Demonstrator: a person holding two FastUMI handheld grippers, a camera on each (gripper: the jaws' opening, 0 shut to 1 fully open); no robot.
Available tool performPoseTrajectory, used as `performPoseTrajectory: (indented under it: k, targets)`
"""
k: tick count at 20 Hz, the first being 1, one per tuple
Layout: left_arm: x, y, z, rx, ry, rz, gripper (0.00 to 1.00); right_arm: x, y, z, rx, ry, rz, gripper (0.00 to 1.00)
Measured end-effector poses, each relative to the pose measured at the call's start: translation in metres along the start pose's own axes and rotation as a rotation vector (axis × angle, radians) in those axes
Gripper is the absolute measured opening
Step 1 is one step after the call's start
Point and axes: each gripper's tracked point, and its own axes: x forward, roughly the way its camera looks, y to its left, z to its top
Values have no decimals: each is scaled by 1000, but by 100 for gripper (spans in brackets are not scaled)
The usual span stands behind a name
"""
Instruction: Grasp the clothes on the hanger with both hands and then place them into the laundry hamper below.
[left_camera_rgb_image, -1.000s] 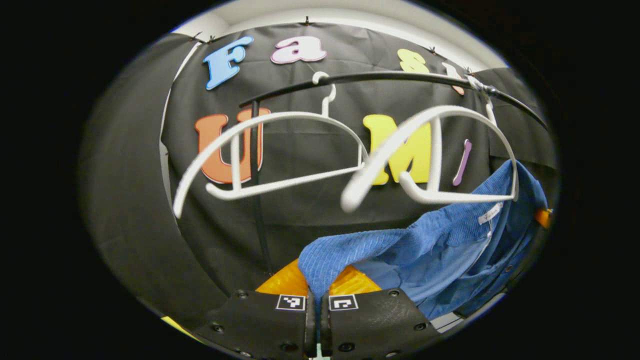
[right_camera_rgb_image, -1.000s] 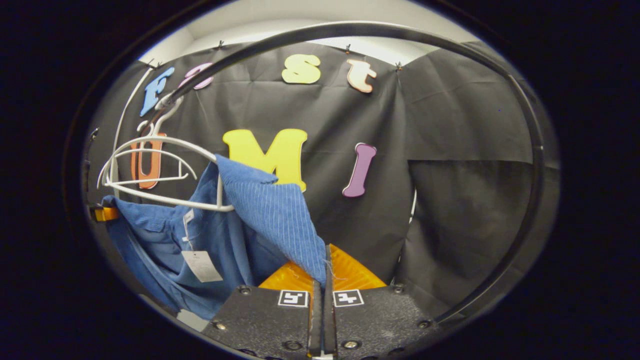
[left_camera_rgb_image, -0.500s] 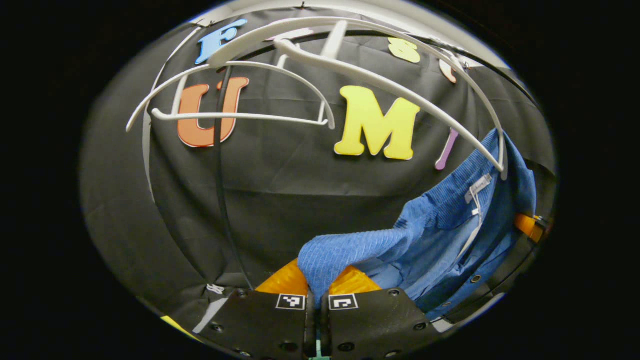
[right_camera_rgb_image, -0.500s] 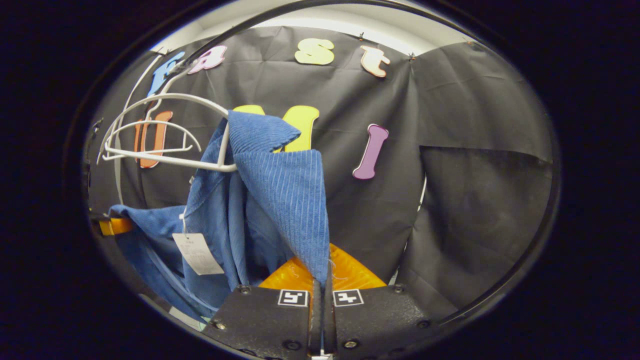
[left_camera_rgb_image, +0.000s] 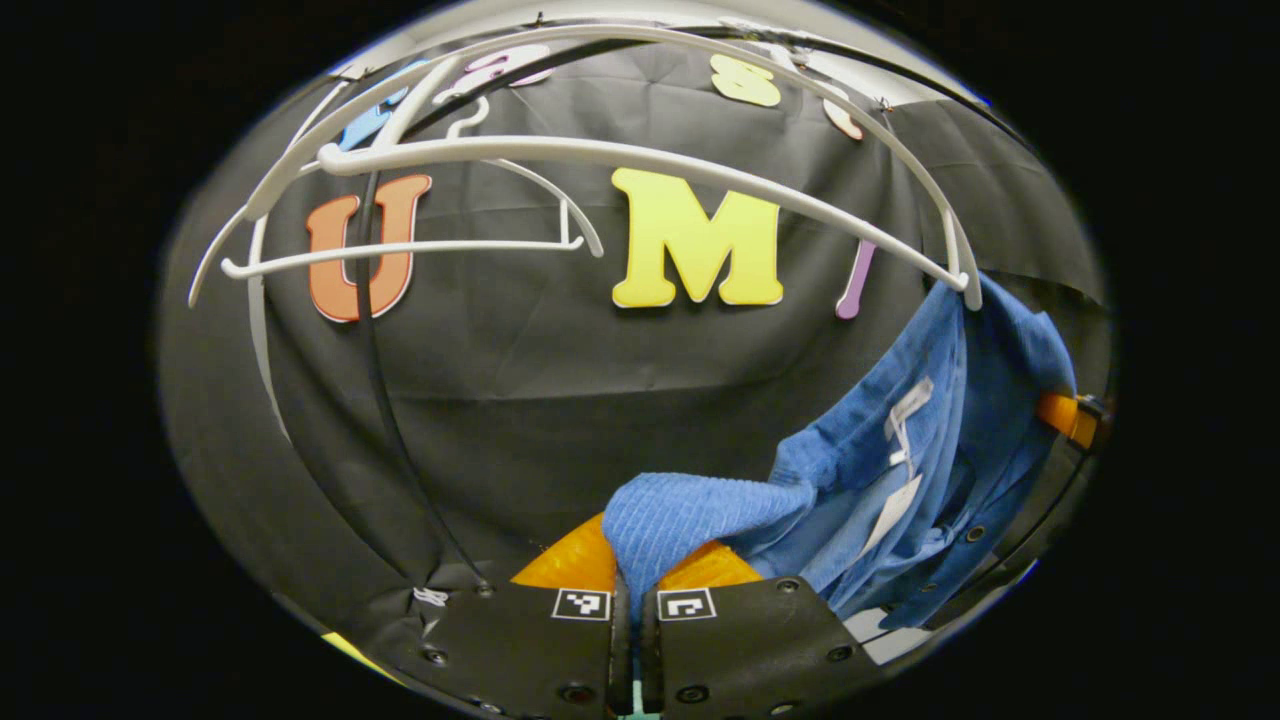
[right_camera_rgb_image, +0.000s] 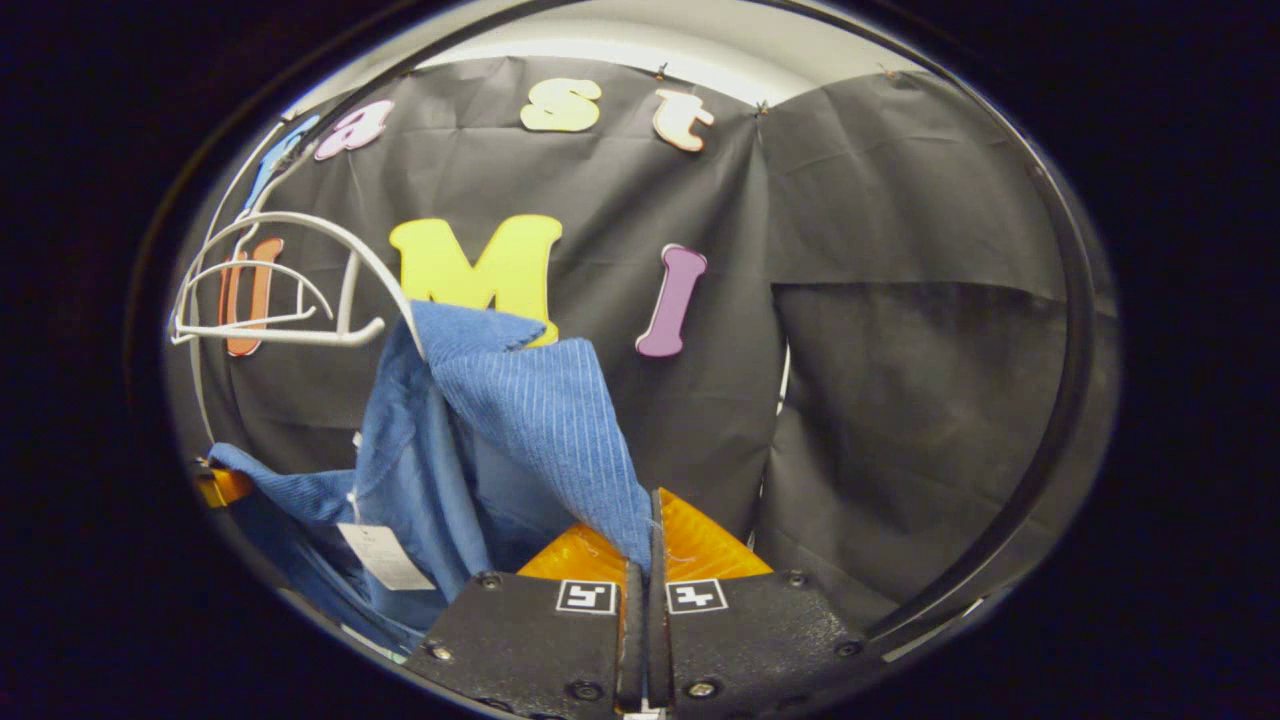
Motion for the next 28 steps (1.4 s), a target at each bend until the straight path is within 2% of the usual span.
performPoseTrajectory:
  k: [4, 7, 16, 22, 25, 26, 28]
  targets:
    - [-6, 2, -19, -18, 34, 7, 4, 0, 7, -26, 1, 55, 41, 5]
    - [-16, -3, -25, -11, 43, 4, 4, -6, 27, -43, 2, 96, 105, 5]
    - [-63, -14, -13, 22, 23, 7, 4, -50, 110, -46, -16, 128, 400, 5]
    - [-106, -20, 17, 7, -15, -15, 3, -86, 154, -28, 16, 159, 601, 5]
    - [-123, -28, 27, -4, -29, -49, 3, -114, 180, -16, 65, 168, 739, 5]
    - [-127, -29, 31, 0, -34, -52, 8, -122, 188, -15, 81, 174, 782, 5]
    - [-136, -28, 38, 15, -45, -53, 9, -133, 203, -10, 95, 179, 856, 5]
